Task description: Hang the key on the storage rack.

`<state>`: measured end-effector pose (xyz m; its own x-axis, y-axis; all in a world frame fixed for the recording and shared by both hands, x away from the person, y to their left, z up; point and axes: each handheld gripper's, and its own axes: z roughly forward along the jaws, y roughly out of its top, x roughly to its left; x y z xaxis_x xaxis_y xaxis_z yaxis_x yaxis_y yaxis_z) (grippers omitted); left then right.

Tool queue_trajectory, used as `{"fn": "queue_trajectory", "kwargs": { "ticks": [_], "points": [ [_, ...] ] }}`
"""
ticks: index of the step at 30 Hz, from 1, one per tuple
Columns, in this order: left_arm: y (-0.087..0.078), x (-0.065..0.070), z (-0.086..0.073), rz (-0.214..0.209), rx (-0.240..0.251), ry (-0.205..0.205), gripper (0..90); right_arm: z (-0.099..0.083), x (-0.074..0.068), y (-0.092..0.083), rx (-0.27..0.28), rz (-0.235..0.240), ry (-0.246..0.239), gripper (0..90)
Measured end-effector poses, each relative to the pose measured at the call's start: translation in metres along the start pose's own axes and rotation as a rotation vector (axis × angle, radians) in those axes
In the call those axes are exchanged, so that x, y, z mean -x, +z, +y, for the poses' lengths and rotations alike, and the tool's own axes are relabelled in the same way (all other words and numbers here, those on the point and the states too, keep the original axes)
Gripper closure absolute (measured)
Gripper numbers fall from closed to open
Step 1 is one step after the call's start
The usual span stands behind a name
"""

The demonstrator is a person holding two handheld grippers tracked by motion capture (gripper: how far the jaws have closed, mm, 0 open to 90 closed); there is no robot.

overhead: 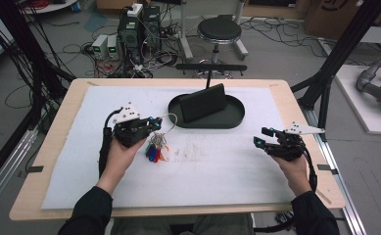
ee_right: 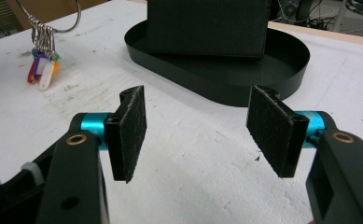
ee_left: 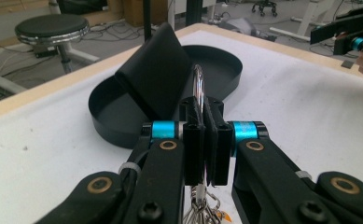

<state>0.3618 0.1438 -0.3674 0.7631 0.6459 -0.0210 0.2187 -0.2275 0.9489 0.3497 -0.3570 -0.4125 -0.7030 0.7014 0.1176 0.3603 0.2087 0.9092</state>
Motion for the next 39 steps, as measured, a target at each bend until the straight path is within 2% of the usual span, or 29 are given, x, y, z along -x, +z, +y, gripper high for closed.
{"fn": "queue_trajectory", "kwargs": {
  "ticks": [10, 23, 30, 39],
  "points": [
    [0.001, 0.002, 0.027, -0.014, 0.037, 0.023, 86.7, 0.0, 0.001, 0.0, 0.004, -0.002, -0.002, 38.6],
    [0.018, 0.006, 0.061, -0.026, 0.063, 0.068, 86.6, 0.0, 0.001, -0.001, 0.006, -0.004, 0.005, 38.6],
    [0.029, 0.008, 0.072, -0.028, 0.068, 0.089, 86.6, 0.0, 0.002, -0.001, 0.014, -0.007, 0.001, 38.6],
    [0.047, 0.006, 0.081, -0.031, 0.077, 0.082, 86.7, 0.0, 0.003, -0.001, 0.017, -0.009, 0.005, 38.7]
  ]
}}
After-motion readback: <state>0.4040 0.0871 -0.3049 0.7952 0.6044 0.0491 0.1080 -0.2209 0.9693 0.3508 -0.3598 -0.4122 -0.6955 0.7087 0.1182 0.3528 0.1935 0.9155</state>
